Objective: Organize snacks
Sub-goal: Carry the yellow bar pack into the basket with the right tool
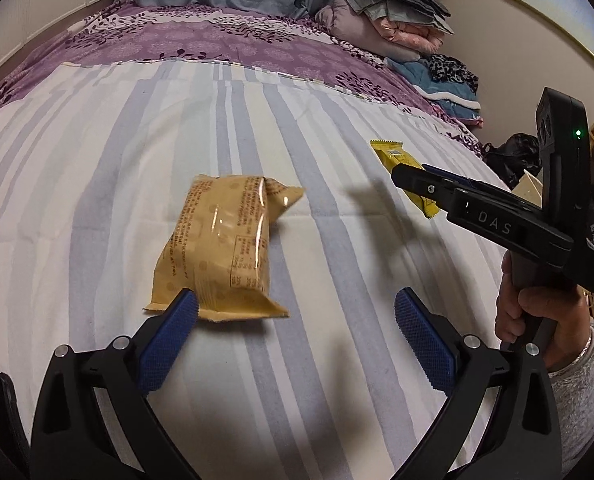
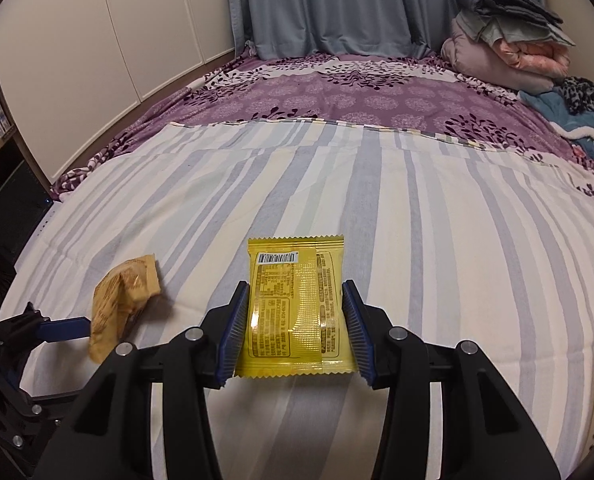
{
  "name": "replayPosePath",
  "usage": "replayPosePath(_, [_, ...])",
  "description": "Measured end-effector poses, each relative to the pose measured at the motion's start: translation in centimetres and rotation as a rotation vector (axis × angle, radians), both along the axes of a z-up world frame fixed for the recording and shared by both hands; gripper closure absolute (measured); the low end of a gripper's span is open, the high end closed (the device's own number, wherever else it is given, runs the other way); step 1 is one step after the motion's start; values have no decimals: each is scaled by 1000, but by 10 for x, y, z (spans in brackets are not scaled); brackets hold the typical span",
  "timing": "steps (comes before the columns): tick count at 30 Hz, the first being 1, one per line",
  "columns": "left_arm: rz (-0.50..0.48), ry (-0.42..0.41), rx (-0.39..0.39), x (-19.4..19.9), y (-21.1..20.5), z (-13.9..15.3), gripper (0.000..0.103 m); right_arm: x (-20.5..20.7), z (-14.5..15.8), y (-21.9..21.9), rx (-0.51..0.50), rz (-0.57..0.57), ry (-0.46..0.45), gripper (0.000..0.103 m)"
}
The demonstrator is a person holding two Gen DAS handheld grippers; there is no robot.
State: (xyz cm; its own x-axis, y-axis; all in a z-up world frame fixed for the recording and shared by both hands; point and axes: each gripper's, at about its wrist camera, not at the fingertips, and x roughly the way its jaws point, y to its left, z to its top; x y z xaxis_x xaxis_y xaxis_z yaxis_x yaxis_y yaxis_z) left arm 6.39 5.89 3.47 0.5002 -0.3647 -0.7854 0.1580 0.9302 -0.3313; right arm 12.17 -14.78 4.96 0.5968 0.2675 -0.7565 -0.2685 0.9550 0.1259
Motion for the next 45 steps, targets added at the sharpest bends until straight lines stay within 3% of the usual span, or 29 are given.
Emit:
replayPosePath(8, [30,-77,100,16,13,10,3,-26,10,-13,35,-15,-13,56])
replayPosePath(20, [36,-38,197,57,21,-26,4,-36,10,-34,74,-59,-2,56])
replayPosePath(21, [38,-40,204,57,20,-26,6,-37,10,-34,75,-59,-3,56])
replayPosePath(27, [40,-57,234,53,17,-23,42,-42,13,-36,85,-69,-12,56])
replayPosePath(45, [-5,-152,218,10,-26,31,44,-82,46,-70,145,-126,-104,56])
